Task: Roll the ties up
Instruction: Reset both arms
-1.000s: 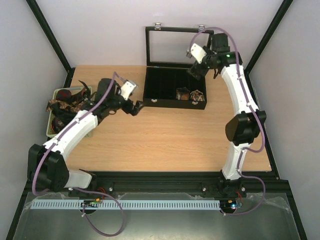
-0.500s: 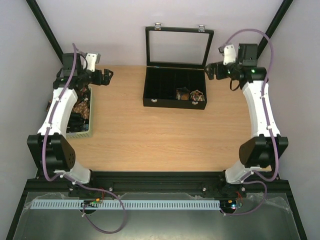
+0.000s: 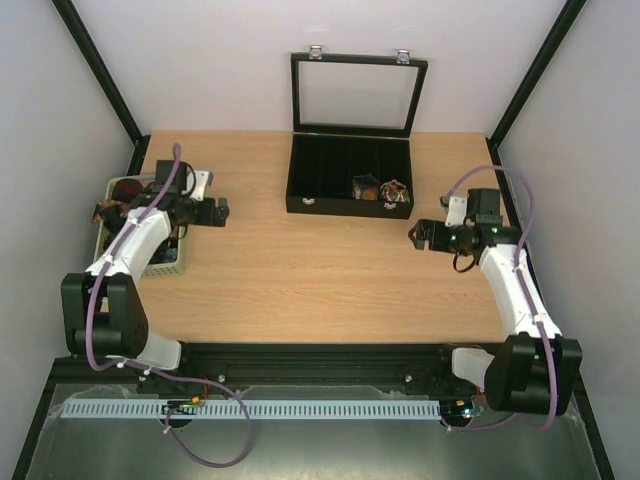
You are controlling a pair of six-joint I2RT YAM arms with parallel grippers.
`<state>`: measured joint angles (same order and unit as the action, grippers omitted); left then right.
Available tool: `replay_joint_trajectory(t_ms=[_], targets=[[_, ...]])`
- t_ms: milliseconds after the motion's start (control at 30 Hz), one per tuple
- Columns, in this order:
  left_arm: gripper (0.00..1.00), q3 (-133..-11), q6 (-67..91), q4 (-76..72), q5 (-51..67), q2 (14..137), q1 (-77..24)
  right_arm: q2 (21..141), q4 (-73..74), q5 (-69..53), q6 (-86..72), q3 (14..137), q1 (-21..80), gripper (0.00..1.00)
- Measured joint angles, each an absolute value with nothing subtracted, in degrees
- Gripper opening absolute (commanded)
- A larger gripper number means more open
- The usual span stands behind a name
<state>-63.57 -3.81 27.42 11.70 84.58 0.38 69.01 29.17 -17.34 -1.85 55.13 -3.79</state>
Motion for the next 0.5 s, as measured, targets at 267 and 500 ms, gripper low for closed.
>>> replay_joint_trajectory(t_ms=[267,500], targets=[[0.99,-54.0,-1.7,27.2,9.4,81.9,-4.8,62.4,28.3,-17.5,-3.0,46.6,-3.8,0.99],[0.99,-53.4,-1.0,26.6,7.8,80.2,-5.8,62.3,27.0,-18.0,-3.4,46.6,-3.8,0.99]])
